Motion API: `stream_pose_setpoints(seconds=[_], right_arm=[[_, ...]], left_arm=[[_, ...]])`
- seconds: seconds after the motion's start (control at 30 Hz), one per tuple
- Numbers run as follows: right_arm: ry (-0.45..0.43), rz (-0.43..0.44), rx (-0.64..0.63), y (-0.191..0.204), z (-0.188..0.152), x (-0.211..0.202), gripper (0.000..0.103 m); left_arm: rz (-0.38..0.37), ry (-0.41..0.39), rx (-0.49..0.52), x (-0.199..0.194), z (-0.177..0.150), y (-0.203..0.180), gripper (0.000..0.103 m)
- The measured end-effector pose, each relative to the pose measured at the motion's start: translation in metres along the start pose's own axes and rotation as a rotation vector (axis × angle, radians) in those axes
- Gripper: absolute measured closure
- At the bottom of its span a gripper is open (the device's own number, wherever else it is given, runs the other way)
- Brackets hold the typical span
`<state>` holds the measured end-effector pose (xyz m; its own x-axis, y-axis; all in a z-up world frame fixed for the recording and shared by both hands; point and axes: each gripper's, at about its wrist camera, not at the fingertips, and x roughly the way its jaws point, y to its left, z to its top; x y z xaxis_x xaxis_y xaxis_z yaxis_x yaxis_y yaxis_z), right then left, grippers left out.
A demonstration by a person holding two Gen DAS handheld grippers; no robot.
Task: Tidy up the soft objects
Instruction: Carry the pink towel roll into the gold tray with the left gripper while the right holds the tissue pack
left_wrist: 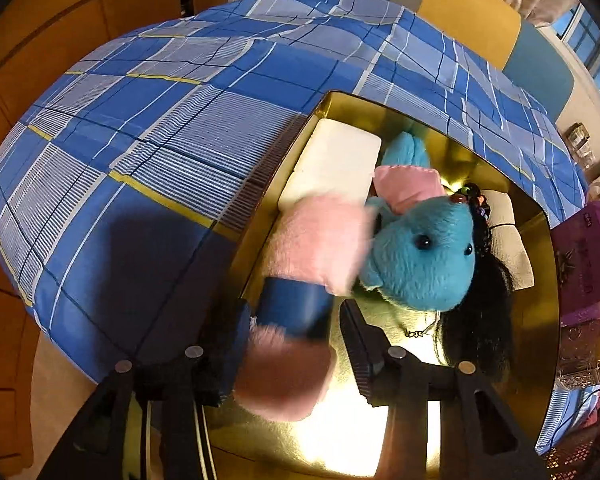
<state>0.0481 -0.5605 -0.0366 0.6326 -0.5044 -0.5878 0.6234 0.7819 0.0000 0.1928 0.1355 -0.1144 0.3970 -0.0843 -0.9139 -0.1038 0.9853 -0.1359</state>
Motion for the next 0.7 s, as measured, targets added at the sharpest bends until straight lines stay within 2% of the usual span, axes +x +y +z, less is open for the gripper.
stream_pose_setpoints(seconds=[0.17, 0.37, 0.5, 0.7], right_arm=[[-0.05, -0.003, -0.019, 0.006, 0.001, -0.011, 0.049], [-0.051, 0.024, 0.023, 0.009, 0.001, -0.027, 0.049], [-0.068, 0.072, 0.051, 0.019, 0.007, -0.051, 0.049], [-0.147, 0.22, -0.013, 0.07, 0.022, -0.105, 0.049]], left_arm=[[-0.01, -0.074, -0.009, -0.012, -0.007, -0.003, 0.049], [-0.09, -0.13, -0.044, -0.029, -0.011, -0.003, 0.049], [-0.172, -0.142, -0.038, -0.036, -0.016, -0.012, 0.049], [-0.22, -0.168, 0.044, -0.043, -0.028, -0.035, 0.049]])
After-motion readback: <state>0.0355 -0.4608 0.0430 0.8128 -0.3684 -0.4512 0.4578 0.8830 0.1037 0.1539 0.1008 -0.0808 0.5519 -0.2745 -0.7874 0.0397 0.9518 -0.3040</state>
